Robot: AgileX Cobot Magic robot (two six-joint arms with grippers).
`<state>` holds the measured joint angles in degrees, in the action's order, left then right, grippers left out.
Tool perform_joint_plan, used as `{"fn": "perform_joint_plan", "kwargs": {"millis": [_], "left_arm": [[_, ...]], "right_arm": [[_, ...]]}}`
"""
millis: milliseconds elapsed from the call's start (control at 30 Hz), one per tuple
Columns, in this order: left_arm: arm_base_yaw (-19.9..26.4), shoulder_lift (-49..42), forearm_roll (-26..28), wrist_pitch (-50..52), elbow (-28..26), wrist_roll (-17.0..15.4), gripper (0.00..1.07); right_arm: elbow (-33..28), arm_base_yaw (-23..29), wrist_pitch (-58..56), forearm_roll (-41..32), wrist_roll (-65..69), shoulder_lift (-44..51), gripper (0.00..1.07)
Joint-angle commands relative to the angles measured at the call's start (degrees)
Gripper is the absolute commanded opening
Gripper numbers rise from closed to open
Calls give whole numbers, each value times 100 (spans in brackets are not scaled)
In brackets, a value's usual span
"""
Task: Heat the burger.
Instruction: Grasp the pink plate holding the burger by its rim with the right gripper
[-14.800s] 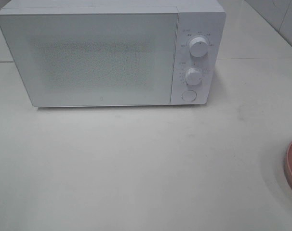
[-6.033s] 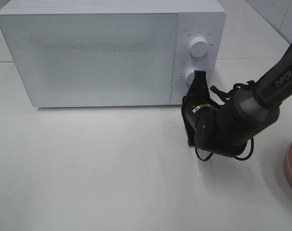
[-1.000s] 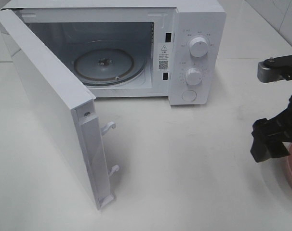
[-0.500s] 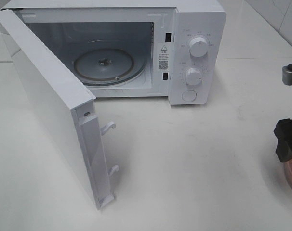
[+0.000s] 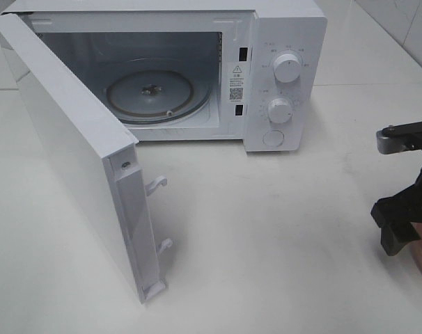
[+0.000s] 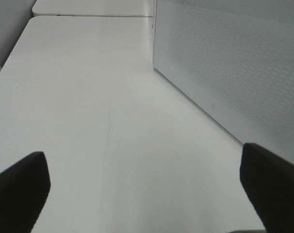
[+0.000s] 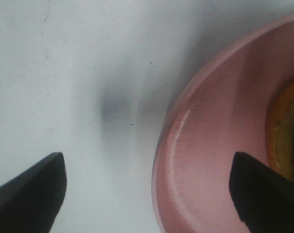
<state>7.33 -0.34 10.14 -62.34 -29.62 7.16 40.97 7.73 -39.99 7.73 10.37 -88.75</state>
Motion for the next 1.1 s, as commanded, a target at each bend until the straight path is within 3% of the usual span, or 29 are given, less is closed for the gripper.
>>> {"fn": "perform_joint_plan", "kwargs": {"millis": [33,400,1100], "left_arm": [[-11,-86,11,80,0,-17,100],[-11,-86,11,80,0,-17,100],[-11,-86,11,80,0,-17,100]], "right_arm": [[-6,-40,92,57,-109,-166,86],[-6,-447,418,57,-155,-630,85],[-6,-447,762,57,-172,-1066,80]]}}
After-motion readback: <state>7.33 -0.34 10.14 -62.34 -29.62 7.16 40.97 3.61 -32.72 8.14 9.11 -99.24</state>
